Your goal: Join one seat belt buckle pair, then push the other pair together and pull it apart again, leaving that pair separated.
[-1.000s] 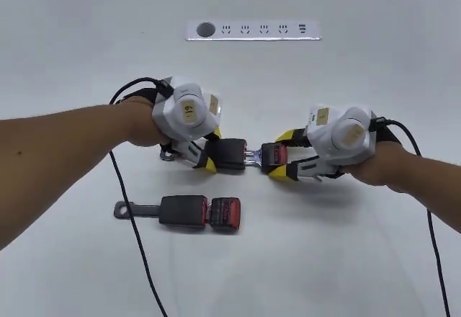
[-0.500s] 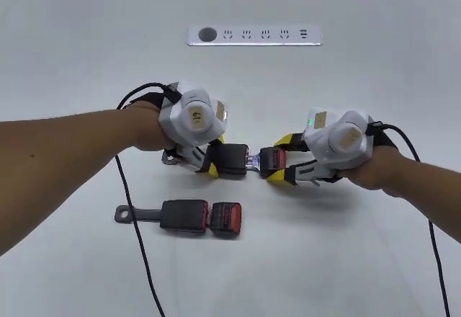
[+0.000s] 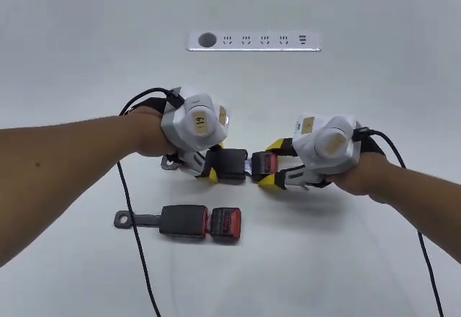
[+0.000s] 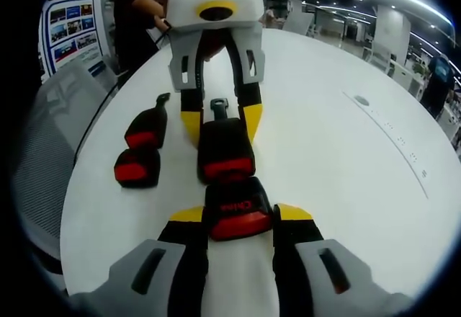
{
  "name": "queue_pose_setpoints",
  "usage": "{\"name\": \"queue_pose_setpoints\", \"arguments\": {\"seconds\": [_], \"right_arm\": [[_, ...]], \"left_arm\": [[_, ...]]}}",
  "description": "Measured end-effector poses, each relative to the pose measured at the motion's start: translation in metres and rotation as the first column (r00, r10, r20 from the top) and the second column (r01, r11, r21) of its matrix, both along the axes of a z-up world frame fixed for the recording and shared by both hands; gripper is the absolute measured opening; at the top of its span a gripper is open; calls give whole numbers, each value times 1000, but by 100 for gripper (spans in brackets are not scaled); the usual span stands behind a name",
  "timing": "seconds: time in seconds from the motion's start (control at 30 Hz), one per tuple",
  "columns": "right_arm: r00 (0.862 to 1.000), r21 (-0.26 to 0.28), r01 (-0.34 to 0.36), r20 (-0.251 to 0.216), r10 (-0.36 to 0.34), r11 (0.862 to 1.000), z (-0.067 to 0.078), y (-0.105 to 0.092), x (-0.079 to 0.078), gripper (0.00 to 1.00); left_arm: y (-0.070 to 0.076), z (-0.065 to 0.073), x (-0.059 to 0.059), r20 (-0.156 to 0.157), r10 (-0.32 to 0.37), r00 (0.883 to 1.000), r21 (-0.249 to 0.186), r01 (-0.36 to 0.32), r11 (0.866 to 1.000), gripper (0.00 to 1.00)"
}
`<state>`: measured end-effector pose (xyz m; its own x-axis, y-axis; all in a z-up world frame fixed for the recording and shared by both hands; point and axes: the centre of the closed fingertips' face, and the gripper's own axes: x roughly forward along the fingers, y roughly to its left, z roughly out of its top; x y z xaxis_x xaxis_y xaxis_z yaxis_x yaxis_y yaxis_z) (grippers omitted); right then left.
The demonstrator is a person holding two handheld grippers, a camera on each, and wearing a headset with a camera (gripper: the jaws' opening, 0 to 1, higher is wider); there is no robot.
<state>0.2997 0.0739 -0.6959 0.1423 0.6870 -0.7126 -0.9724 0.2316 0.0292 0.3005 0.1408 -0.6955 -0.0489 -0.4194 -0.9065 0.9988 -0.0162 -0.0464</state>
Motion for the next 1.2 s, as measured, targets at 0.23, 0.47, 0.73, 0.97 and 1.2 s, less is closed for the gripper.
{"name": "queue_pose_setpoints", "arguments": {"seconds": [0.23,0.47,0.73,0.97,1.2], "right_arm": [[1000,-11,9,2,-9,1000,-1,-1,1,33],[1000,-17,14,-1,-14,1000,0,-1,1,33],[1000,-20,14,-1,-14,1000,1,-1,0,33],[1000,-19,15,-1,-15,1000,2,-1,0,33],[1000,-23,15,0,-15,1000,2,-1,-1,34]], "left_arm": [[0,1,0,-2,15,1000,17,-15,1000,31],[-1,1,0,-7,31,999,14,-31,999,31],[-1,0,0,-7,35,999,16,-35,999,31],[-1,-1,0,-8,35,999,13,-35,999,31],[-1,1,-1,-7,33,999,4,-33,999,32]]}}
